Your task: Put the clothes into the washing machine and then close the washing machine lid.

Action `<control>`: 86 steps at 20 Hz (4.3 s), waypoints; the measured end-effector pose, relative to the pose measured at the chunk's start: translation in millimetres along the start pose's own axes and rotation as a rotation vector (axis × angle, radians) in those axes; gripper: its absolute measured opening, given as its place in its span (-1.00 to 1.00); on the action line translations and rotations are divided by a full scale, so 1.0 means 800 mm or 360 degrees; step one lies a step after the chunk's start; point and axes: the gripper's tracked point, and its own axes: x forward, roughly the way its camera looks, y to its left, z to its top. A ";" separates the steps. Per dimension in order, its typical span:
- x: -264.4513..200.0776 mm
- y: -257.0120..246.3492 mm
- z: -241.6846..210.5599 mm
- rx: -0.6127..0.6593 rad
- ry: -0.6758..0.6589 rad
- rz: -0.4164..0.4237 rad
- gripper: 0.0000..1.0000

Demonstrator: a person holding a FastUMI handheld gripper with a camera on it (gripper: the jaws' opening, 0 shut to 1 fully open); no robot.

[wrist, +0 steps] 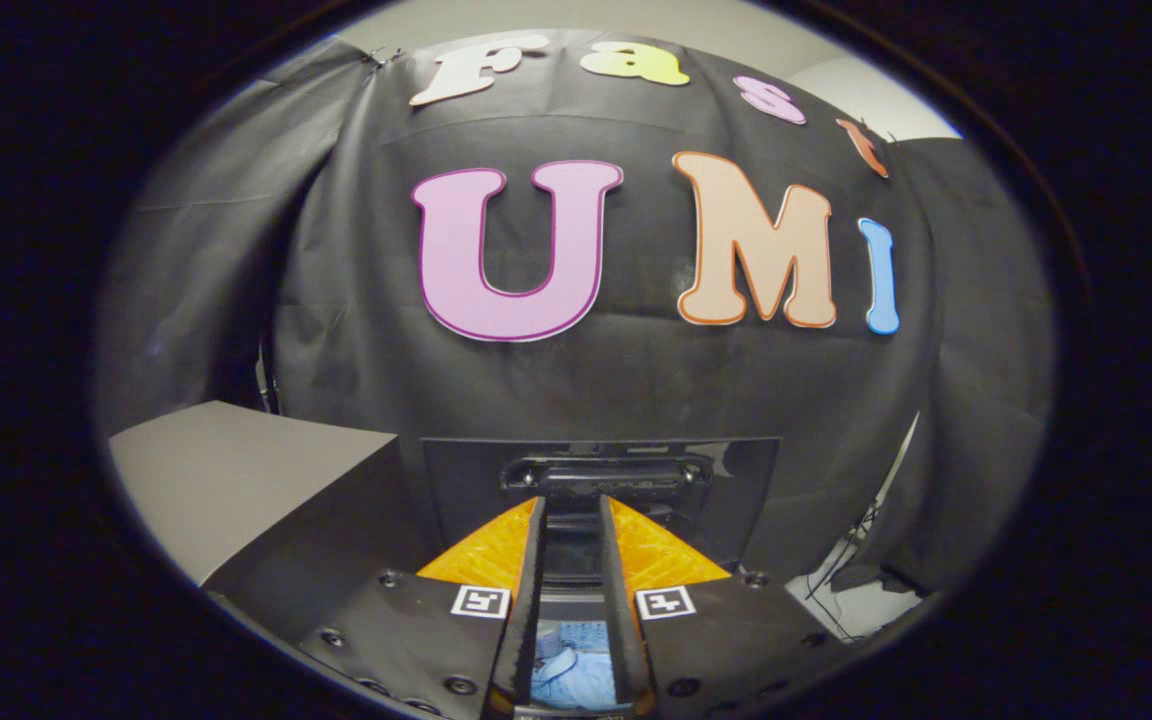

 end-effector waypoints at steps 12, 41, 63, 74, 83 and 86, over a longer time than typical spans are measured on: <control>0.051 0.015 0.026 0.0002 -0.0027 -0.0023 0.93; 0.142 0.007 0.008 -0.0019 -0.0030 -0.0143 0.95; -0.003 -0.010 -0.074 -0.0024 0.0111 -0.0091 0.96; -0.014 -0.025 -0.071 -0.0007 0.0071 -0.0073 0.96; -0.049 -0.047 -0.081 -0.0026 -0.0054 0.0061 0.96; -0.071 -0.070 -0.090 -0.0021 -0.0116 0.0053 0.96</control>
